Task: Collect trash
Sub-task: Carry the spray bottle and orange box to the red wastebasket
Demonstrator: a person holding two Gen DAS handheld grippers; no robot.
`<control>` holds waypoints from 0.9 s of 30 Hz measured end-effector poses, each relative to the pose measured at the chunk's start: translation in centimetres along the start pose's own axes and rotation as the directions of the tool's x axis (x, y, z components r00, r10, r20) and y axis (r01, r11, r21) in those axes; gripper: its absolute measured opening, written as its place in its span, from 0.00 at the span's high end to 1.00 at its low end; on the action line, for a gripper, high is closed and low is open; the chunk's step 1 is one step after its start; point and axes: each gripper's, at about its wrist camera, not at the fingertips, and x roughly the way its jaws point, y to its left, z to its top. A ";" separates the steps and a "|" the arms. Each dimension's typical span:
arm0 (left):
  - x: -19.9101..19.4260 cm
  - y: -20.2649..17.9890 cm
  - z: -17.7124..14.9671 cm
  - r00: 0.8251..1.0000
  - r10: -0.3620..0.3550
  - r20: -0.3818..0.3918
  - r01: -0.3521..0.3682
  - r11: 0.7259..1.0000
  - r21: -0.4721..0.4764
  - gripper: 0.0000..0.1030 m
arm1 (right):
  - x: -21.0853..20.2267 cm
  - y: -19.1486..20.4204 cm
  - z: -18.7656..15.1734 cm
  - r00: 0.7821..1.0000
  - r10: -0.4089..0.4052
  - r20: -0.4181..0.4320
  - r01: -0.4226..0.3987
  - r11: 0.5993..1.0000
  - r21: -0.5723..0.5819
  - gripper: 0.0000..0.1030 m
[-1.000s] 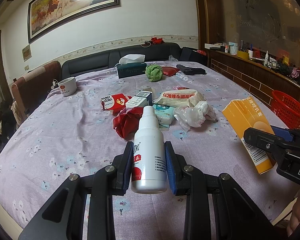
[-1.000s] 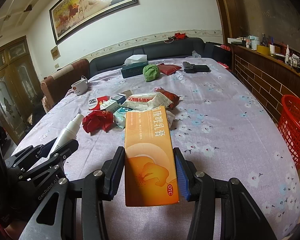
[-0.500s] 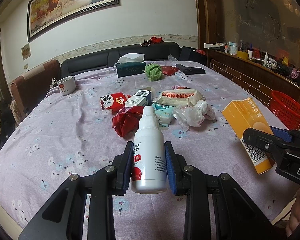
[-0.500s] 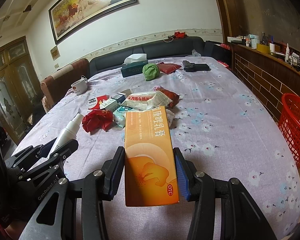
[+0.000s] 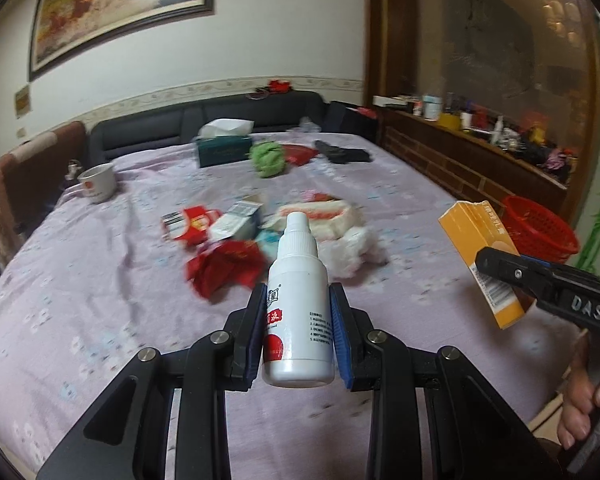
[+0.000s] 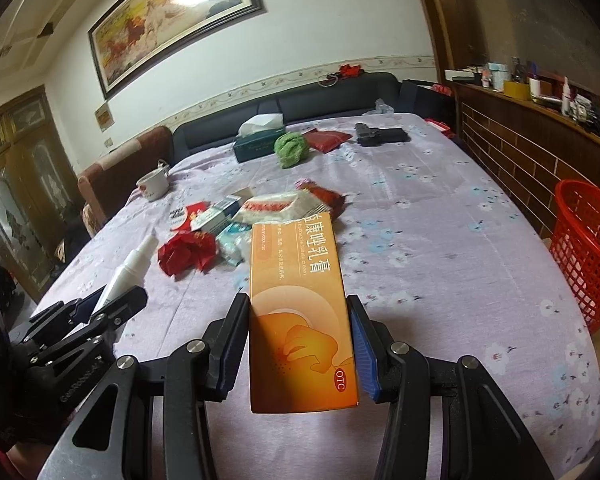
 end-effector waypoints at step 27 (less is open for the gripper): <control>11.2 -30.6 12.7 0.829 -0.513 -0.222 0.548 0.825 0.137 0.72 | -13.6 -28.2 6.7 0.947 -0.282 0.156 0.184 0.870 0.457 0.50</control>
